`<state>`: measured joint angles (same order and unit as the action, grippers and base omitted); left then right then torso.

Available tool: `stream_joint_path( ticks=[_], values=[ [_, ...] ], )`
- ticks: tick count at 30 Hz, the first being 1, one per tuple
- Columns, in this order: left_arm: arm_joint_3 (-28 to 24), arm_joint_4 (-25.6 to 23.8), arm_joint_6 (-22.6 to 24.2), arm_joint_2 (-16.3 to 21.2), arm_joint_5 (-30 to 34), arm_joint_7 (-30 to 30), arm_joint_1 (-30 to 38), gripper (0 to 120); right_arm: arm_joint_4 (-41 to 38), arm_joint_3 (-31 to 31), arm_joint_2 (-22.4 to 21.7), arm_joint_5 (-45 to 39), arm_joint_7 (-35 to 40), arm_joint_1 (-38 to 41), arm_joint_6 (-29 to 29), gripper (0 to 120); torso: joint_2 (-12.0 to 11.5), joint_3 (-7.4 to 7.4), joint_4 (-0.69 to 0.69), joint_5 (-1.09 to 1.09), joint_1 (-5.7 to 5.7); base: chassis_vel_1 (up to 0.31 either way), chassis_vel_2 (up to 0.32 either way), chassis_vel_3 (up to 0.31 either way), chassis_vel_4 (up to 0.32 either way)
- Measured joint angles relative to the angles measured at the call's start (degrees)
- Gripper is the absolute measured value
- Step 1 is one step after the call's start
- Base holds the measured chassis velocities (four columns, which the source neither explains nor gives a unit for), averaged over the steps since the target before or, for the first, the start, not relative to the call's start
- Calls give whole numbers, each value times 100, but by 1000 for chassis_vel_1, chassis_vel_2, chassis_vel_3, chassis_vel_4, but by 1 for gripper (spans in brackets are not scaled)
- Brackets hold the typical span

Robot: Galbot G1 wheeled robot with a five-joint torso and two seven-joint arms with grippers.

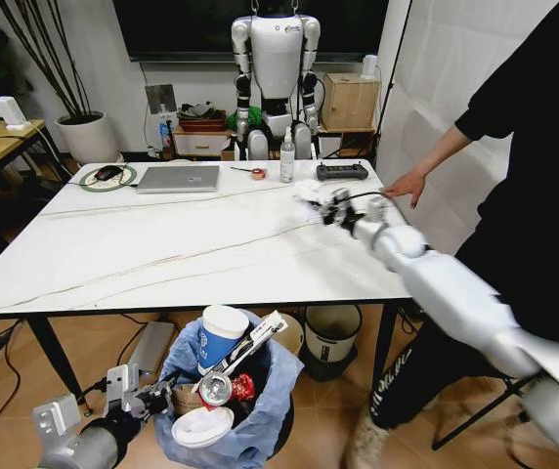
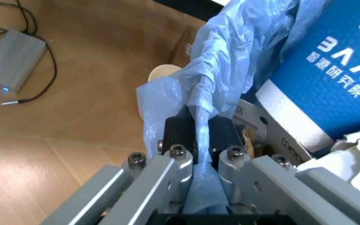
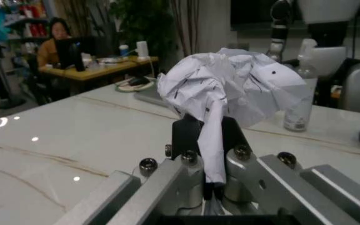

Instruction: Pick up the trash bin and place the trash from the table into it.

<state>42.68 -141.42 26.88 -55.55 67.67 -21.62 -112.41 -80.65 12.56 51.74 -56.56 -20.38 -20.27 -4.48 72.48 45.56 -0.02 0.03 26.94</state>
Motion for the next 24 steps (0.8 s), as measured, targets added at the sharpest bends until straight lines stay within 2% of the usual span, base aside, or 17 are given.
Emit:
stream_joint_path(
  ticks=[5, 9, 11, 18, 24],
  values=[
    [-3, -23, 0, 59, 37, -19, 18, 0, -1449, -492, -735, -386, -209, -703, -32, 0, 0, 0, 1, -1, 0, 0, 0, 0, 0],
    [-8, -36, 0, 60, 36, -20, 9, 0, -1976, -665, -1003, -492, -333, -914, -25, 0, 0, 0, 2, -1, 0, 0, 0, 0, 0],
    [-16, -57, 0, 56, 30, -20, 9, 0, -2516, -879, -1292, -641, -403, -1134, -17, 0, 0, 0, 1, -2, 0, 0, 0, 0, 0],
    [-32, -83, 0, 23, -3, -20, -5, 0, -3156, -1235, -1625, -739, -516, -1534, 1, 0, 0, 0, 2, -2, 0, 0, 0, 0, 0],
    [-29, -94, 0, -3, -18, -20, -2, 0, -3347, -1378, -1738, -756, -801, -1762, 84, 0, -1, 1, 2, -1, 0, 0, 0, 0, 0]
  ],
)
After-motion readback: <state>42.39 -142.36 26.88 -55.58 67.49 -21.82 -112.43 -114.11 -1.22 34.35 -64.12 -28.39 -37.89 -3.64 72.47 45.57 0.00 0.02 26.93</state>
